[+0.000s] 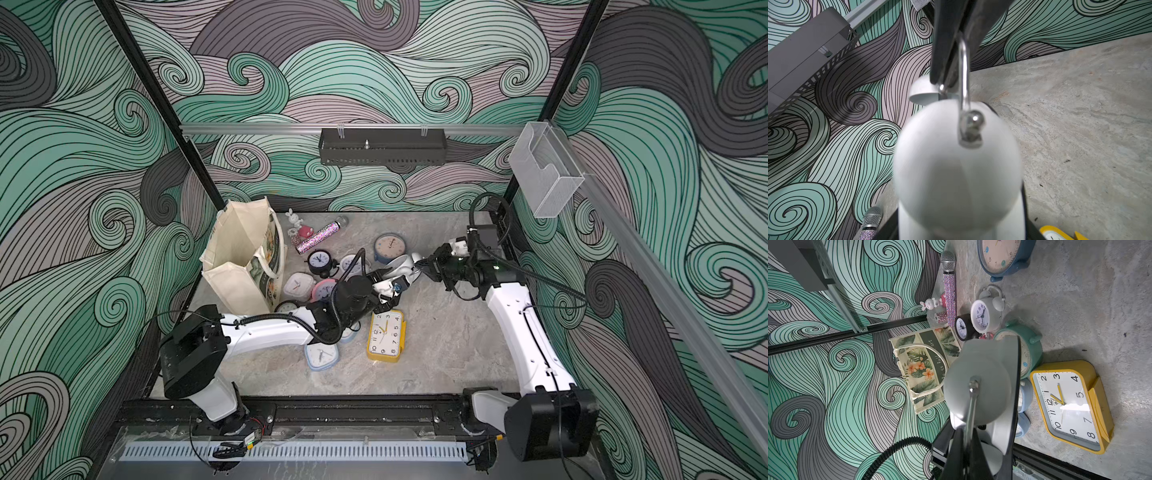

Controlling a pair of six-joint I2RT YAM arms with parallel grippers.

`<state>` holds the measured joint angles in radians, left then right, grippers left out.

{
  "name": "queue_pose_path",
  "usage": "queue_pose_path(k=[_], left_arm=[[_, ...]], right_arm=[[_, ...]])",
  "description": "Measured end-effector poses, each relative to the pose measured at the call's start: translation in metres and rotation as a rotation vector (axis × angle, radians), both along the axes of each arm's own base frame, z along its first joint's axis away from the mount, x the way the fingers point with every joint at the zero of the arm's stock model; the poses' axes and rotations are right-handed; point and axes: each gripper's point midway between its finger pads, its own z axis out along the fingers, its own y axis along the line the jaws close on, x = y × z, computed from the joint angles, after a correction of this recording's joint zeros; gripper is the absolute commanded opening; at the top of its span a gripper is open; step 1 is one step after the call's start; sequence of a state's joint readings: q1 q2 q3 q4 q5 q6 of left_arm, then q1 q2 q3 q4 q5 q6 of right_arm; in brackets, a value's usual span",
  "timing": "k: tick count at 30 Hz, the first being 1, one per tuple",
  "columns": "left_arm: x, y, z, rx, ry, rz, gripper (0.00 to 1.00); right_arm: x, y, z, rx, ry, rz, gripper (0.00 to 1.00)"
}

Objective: Put the alarm clock into the canvas bag
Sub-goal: Place the alarm at the canvas bag.

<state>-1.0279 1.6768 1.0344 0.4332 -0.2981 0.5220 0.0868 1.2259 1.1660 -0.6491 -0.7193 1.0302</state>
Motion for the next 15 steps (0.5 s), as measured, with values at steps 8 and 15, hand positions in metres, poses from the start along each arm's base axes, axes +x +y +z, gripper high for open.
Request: queue_pose_path(k=[8,15], left_arm=[[-0.002,0.008,0.011,-0.005,0.045,0.054,0.54],[0.004,0.026,-0.002,0.046,0.129,0.165,0.51]], right_arm=[[0.008,0.005,0.012,0.037,-0.060,0.011,0.46],[0.015,0.008,0.025,0.048,-0.142,0.032,0.91]])
